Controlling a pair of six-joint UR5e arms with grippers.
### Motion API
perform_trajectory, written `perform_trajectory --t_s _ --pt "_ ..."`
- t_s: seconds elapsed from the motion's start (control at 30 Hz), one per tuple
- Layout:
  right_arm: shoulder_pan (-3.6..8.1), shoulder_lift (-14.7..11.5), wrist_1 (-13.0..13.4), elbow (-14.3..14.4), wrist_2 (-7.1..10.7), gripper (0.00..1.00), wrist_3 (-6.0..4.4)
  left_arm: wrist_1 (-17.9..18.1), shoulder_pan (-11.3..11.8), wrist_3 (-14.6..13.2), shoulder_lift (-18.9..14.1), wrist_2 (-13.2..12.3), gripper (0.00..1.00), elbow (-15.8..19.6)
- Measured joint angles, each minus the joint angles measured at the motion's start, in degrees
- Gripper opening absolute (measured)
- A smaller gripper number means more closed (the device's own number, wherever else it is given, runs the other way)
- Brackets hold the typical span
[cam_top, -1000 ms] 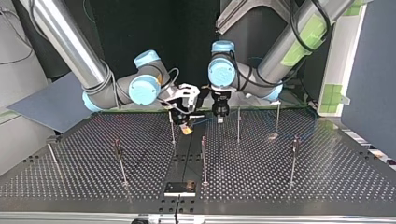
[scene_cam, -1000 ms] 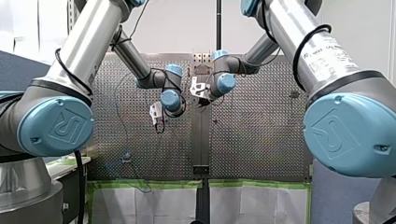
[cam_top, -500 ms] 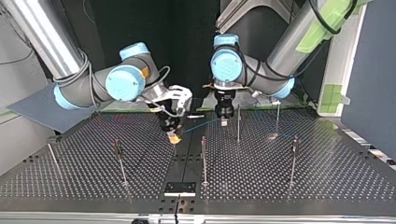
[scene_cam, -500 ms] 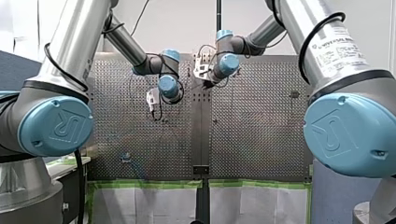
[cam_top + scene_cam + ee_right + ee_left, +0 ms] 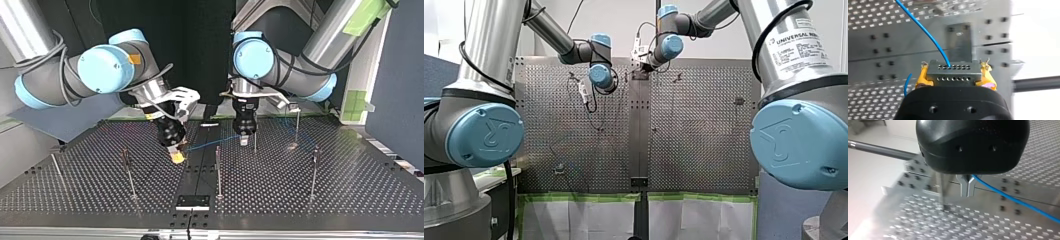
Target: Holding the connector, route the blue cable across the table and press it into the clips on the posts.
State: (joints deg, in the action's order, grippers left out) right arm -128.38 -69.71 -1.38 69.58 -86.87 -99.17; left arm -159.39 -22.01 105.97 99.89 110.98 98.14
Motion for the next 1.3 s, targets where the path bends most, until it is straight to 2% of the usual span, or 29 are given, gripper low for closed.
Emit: perform_trajectory --t_s 0.17,0.3,0.5,0.7,0.83,1.13,1.3 --pt "0.22 -1.7 0.1 0.0 0.01 0.00 0.08 1.6 0.8 1.5 -2.5 -1.6 0.00 -0.4" --pt "0.52 -1.0 0.1 0.0 0.02 0.00 0.10 2.3 1.2 2.0 -4.0 -3.4 0.00 -0.6" --pt "0.81 0.9 0.2 0.0 0.15 0.00 0.11 2.7 1.8 2.1 -4.2 -5.1 0.00 -0.6" --pt "1.39 1.6 0.5 -0.1 0.81 0.00 -0.13 2.5 2.1 1.4 -2.1 -6.6 0.00 -0.6" --pt "1.92 1.8 0.6 -0.1 1.24 0.00 -0.22 3.8 2.5 1.3 -0.5 -7.2 0.00 -0.8" --pt "2.87 2.2 0.8 -0.1 1.51 0.00 -0.33 4.0 4.3 1.6 2.9 -9.4 0.00 -4.1" --pt "3.91 2.4 1.2 -0.1 1.61 0.00 -0.42 3.8 6.0 1.9 5.4 -10.9 0.00 -6.7"
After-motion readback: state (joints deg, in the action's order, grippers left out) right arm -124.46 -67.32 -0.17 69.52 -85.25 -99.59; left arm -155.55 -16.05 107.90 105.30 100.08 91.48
